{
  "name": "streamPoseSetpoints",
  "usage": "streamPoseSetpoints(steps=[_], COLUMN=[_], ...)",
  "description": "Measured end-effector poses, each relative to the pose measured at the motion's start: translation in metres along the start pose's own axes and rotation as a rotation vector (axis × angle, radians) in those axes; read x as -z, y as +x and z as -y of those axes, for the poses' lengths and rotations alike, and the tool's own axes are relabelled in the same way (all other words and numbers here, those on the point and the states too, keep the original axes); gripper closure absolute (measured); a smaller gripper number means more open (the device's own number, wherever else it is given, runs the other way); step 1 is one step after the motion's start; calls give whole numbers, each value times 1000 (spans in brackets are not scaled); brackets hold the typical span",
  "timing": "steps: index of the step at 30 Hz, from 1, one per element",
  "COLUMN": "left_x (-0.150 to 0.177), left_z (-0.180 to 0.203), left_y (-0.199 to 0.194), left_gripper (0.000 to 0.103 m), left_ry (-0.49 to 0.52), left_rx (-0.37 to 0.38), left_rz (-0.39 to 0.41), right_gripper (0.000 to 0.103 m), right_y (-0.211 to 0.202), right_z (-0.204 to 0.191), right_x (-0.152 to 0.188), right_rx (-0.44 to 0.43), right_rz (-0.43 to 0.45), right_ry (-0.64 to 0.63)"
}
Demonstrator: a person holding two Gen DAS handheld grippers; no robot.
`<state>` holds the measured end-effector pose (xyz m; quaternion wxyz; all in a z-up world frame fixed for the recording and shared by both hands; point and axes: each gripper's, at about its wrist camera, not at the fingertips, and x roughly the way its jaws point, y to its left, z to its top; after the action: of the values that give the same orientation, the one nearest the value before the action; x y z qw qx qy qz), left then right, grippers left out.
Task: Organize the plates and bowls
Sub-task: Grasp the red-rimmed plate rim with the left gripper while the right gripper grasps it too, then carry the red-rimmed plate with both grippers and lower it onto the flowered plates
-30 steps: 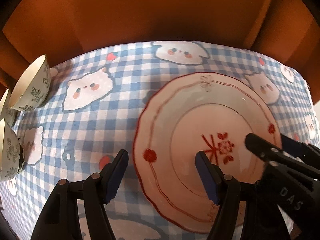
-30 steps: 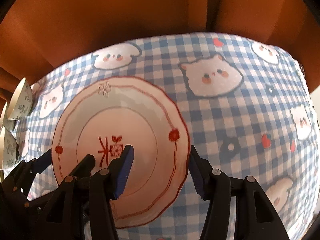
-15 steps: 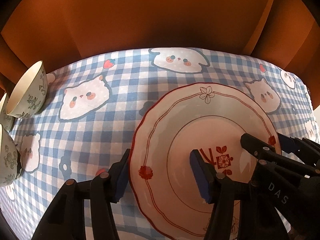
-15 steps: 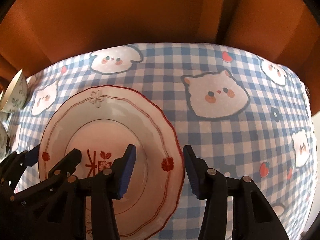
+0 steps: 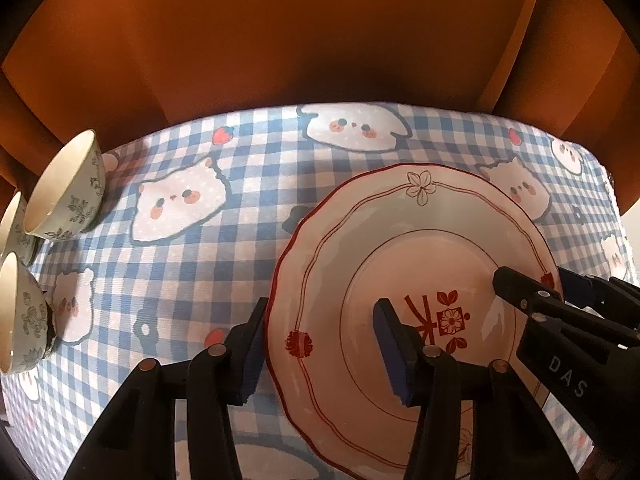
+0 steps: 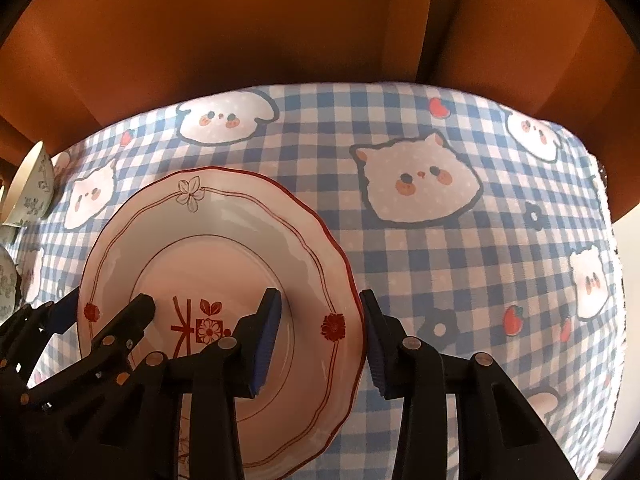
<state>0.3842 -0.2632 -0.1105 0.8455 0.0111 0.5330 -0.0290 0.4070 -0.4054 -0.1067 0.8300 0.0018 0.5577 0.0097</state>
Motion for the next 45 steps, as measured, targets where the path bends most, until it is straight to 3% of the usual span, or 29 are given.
streamPoseSetpoints(steps=[18,32,41,45], left_x=[14,76,120,140], left_z=[-12,-10,6,14], left_y=[-91,-147,-156,-148], left_gripper=[51,51,51,51], left_ry=[29,98,106,87], left_rx=[30,85,108,93], left_rz=[96,132,112,68], right_gripper=[60,60,60,60], right_y=[-96,-159,-164,-156], right_z=[-17,-26,-12,-3], right_x=[25,107,162,179], right_rx=[38,97,83,63], right_rz=[82,104,53,26], right_ry=[21,115,159,150])
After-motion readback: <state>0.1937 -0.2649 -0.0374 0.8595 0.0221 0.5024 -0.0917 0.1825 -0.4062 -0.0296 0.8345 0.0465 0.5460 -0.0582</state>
